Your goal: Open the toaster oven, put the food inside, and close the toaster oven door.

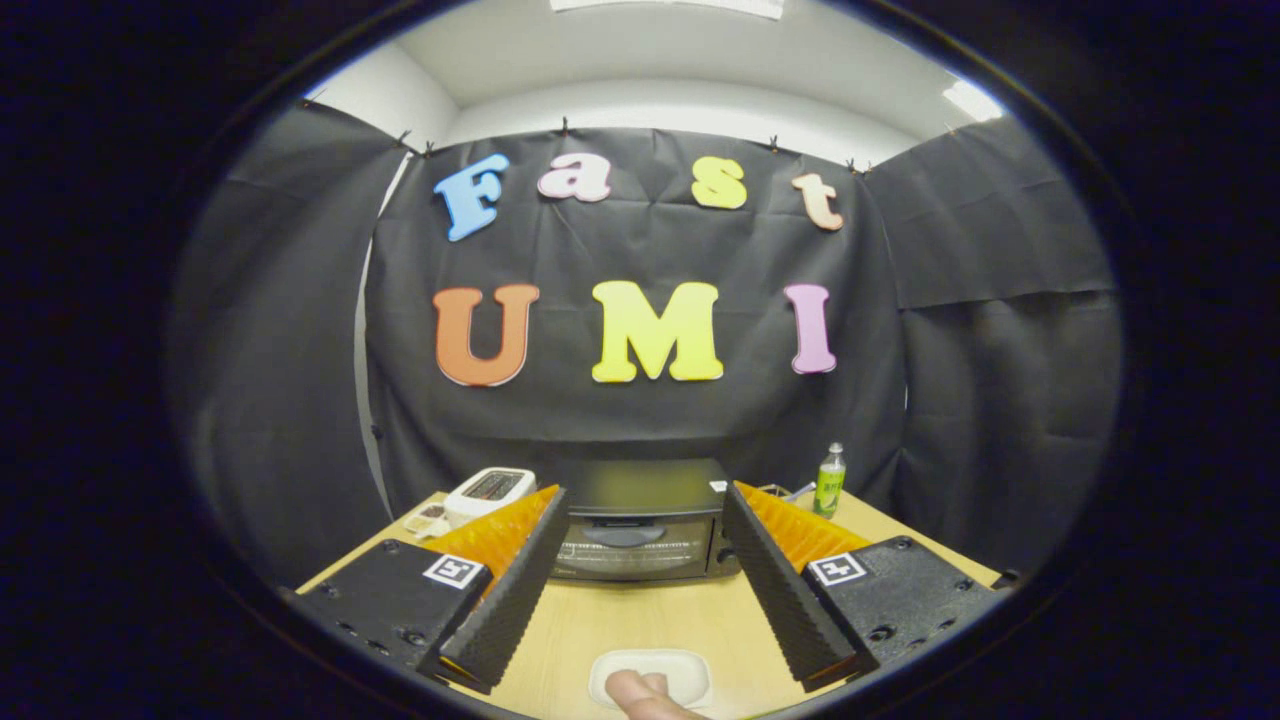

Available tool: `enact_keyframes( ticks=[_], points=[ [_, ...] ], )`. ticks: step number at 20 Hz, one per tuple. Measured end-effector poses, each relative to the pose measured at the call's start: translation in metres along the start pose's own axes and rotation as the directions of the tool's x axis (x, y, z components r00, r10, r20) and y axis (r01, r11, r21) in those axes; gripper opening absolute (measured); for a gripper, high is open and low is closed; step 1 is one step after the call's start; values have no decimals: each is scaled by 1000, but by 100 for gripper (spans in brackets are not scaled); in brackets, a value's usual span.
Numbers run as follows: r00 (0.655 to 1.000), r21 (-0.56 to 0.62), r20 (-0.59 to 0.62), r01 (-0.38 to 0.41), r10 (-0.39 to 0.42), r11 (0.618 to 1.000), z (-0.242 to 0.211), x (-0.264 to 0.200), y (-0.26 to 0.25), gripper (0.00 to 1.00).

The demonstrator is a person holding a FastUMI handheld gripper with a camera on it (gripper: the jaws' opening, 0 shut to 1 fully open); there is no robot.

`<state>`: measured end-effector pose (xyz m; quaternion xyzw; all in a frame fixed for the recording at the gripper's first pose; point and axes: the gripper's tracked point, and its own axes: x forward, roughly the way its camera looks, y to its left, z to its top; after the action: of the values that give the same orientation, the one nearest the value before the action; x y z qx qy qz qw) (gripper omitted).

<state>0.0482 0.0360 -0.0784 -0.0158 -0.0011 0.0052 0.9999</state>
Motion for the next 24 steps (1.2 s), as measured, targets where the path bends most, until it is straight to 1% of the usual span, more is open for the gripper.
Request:
enact_keyframes(
  ticks=[5, 9, 11, 13, 15, 16, 20, 24],
  points=[
    [996, -3, 89, -7, 8, 1000, 49, -45, -4, 100],
    [991, -33, 134, -12, 16, 999, 61, -69, -4, 100],
    [989, -38, 143, -24, 29, 999, 59, -77, -3, 100],
    [988, -16, 142, -60, 62, 998, 53, -84, 1, 100],
    [987, -3, 152, -57, 56, 998, 47, -90, -8, 100],
    [988, -4, 152, -43, 43, 999, 33, -83, -14, 100],
    [991, -23, 136, -12, 15, 1000, 14, -77, -24, 100],
    [994, -27, 105, -40, 43, 999, 5, -73, -18, 100]
  ],
)
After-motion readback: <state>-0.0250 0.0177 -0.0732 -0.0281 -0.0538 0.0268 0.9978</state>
